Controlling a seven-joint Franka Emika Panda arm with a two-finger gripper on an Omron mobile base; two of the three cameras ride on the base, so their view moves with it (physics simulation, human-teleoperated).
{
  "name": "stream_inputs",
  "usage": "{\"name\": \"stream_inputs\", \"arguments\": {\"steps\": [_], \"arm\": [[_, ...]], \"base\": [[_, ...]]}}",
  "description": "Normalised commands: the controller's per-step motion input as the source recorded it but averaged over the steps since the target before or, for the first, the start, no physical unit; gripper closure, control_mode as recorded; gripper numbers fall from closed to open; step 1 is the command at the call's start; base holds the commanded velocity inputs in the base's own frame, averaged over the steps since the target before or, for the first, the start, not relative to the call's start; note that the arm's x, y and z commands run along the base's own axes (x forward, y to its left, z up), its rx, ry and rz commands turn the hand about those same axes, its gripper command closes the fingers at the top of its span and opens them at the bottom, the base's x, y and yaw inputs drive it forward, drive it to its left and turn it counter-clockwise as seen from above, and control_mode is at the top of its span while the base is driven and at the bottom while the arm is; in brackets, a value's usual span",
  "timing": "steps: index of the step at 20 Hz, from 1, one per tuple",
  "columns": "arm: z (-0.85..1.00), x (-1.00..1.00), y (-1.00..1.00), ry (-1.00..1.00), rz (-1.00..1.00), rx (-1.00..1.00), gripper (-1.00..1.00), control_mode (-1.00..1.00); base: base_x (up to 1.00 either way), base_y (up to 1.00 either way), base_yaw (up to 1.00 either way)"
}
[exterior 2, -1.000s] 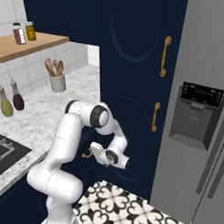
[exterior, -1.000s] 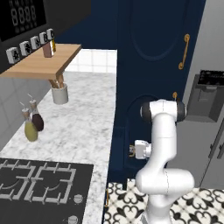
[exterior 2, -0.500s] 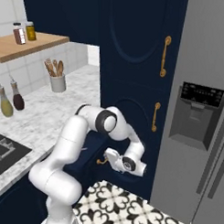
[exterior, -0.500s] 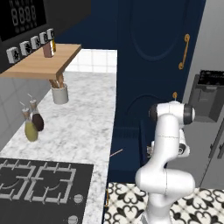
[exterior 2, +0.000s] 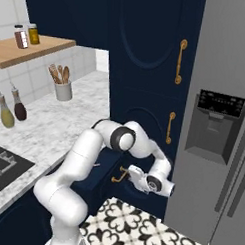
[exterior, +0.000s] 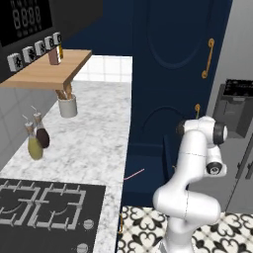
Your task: Take a straw from the drawer in front and place it inside the glass cup on the dining counter.
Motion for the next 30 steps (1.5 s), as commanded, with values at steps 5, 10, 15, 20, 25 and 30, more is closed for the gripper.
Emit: {"name": "stream_inputs", "arguments": {"steps": [5,10,15,20,25,30], "arm": [[0.55,-0.21,-0.22,-0.02,-0.06,-0.29,-1.0,-1.0],[1.0,-0.47,0.05,-0.09,-0.01,-0.3,-1.0,-1.0],[1.0,-0.2,0.44,0.01,0.0,-0.23,-1.0,-1.0],[0.99,0.01,0.9,0.13,0.0,-0.15,-1.0,-1.0],[0.4,0.15,0.93,0.22,0.0,-0.21,-1.0,-1.0],[-0.11,0.36,0.55,0.26,-0.03,-0.22,-1.0,-1.0]], "base": [[0.0,0.0,0.0],[0.0,0.0,0.0],[0.0,0.0,0.0],[0.0,0.0,0.0],[0.0,0.0,0.0],[0.0,0.0,0.0]]}}
